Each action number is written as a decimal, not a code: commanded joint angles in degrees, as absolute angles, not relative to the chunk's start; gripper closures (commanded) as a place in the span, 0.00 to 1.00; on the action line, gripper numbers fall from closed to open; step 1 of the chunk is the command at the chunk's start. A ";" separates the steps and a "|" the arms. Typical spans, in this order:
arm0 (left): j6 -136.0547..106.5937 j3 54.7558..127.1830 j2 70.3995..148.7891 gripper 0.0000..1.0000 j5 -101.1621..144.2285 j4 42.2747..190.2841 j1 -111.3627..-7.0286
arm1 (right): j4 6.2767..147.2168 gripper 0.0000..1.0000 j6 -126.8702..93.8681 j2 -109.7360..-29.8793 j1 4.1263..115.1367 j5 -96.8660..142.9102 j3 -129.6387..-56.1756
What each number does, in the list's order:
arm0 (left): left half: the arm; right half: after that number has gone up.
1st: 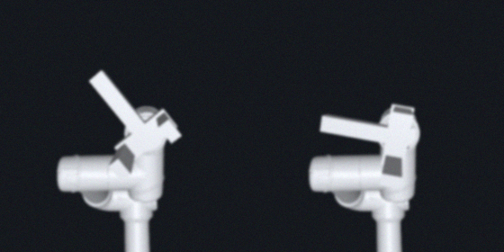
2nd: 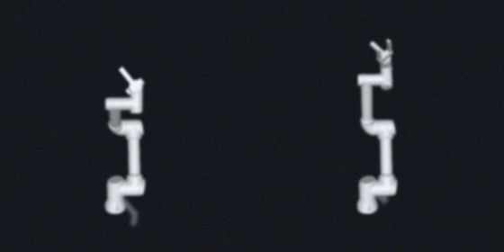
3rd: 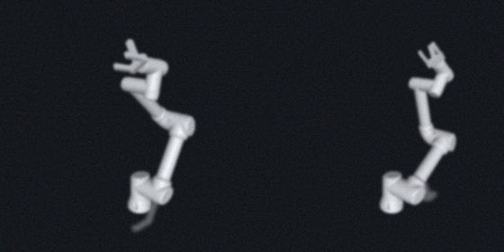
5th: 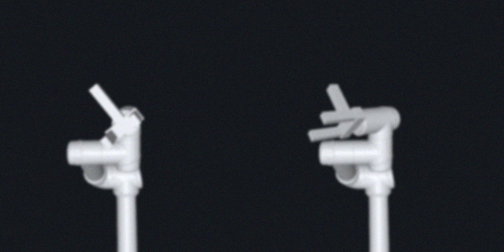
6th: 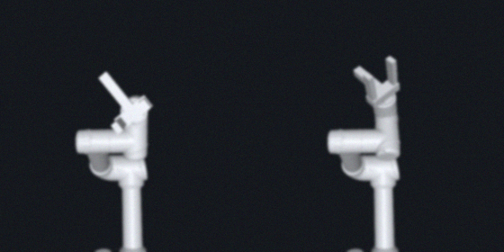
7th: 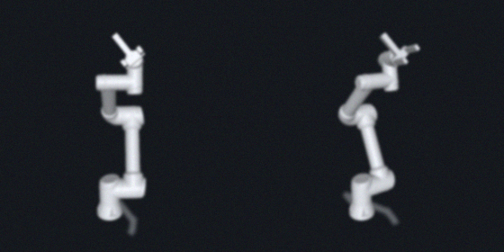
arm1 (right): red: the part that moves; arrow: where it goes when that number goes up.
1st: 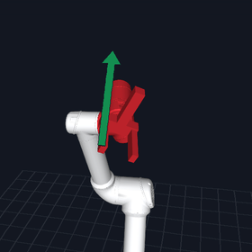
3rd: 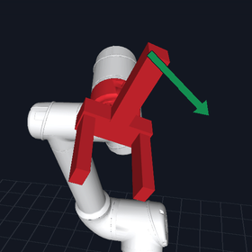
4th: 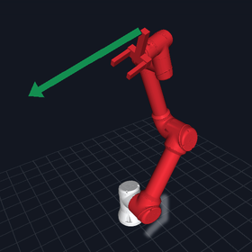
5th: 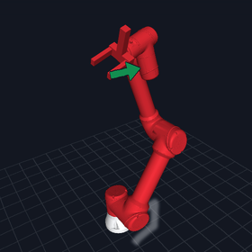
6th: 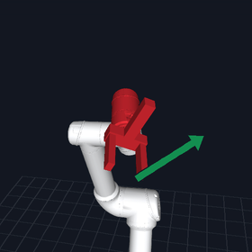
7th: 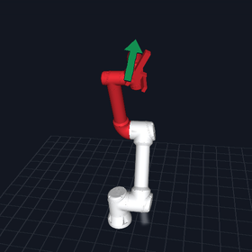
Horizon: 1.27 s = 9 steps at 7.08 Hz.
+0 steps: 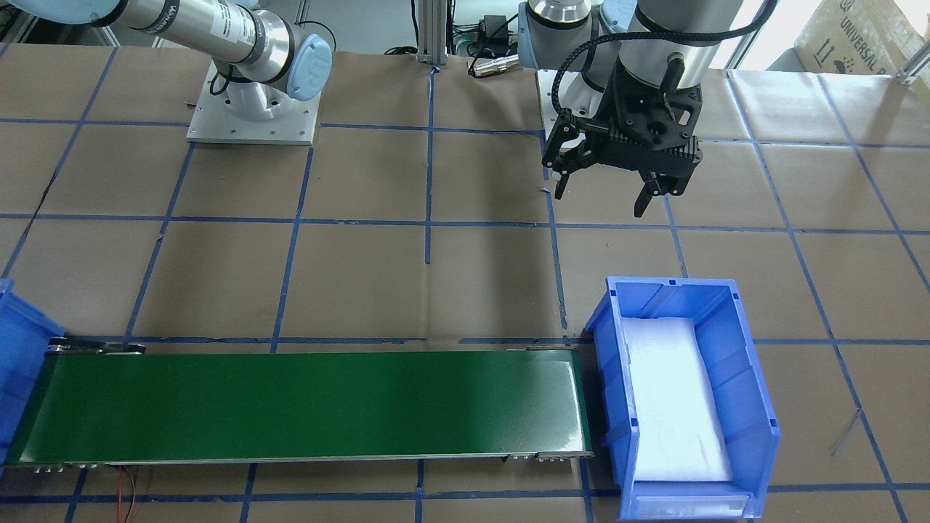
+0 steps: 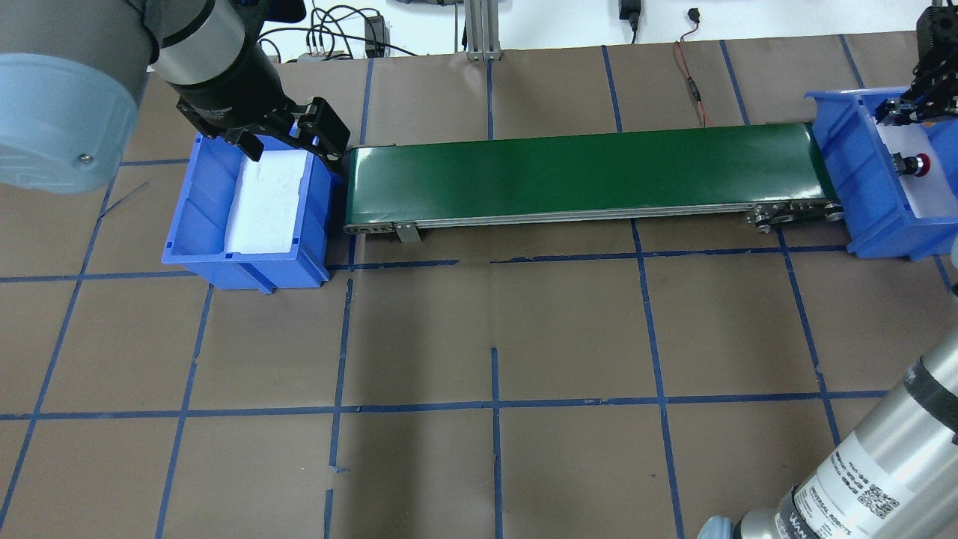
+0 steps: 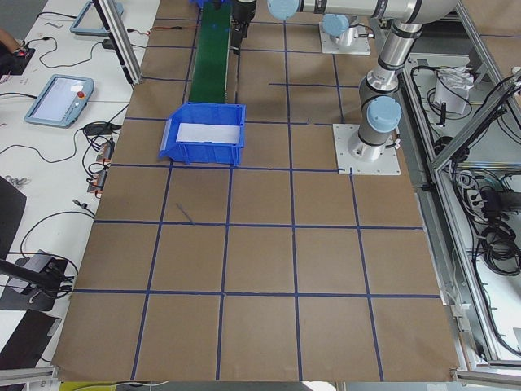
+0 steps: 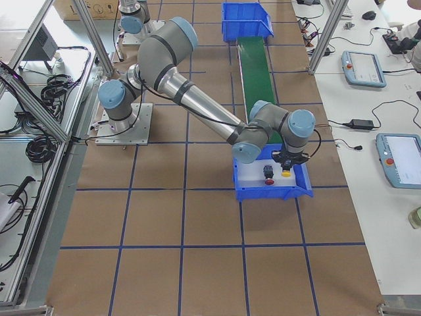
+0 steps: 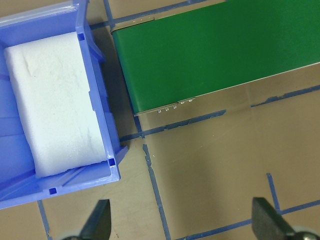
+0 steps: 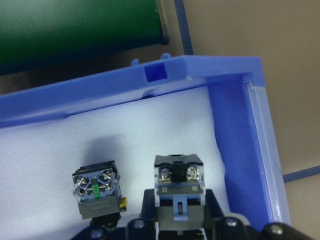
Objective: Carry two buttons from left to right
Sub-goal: 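Release the yellow button into the far bin with the right gripper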
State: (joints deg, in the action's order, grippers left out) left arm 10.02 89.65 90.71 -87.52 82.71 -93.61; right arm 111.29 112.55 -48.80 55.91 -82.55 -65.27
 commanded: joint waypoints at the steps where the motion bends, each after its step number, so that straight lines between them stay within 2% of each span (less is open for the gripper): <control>1: 10.02 89.74 90.70 0.00 -87.54 82.71 -93.69 | 111.36 0.39 111.88 -48.17 55.81 -82.44 -65.30; 2: 10.02 89.74 90.70 0.00 -87.54 82.71 -93.60 | 111.10 0.18 112.06 -48.08 55.81 -82.70 -65.30; 3: 10.02 89.74 90.70 0.00 -87.45 82.71 -93.60 | 110.75 0.05 111.71 -48.16 55.81 -82.71 -65.56; 4: 10.02 89.65 90.70 0.00 -87.45 82.71 -93.60 | 110.48 0.01 111.62 -49.38 55.90 -82.88 -65.48; 7: 10.02 89.65 90.70 0.00 -87.45 82.71 -93.69 | 102.07 0.01 108.12 -57.36 57.47 -84.19 -65.74; 9: 10.02 89.65 90.70 0.00 -87.45 82.71 -93.69 | 92.85 0.00 98.58 -64.04 63.43 -85.25 -66.18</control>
State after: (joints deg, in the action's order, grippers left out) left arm 10.02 89.66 90.69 -87.45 82.70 -93.68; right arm 98.10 104.52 -59.85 60.02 -84.75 -65.90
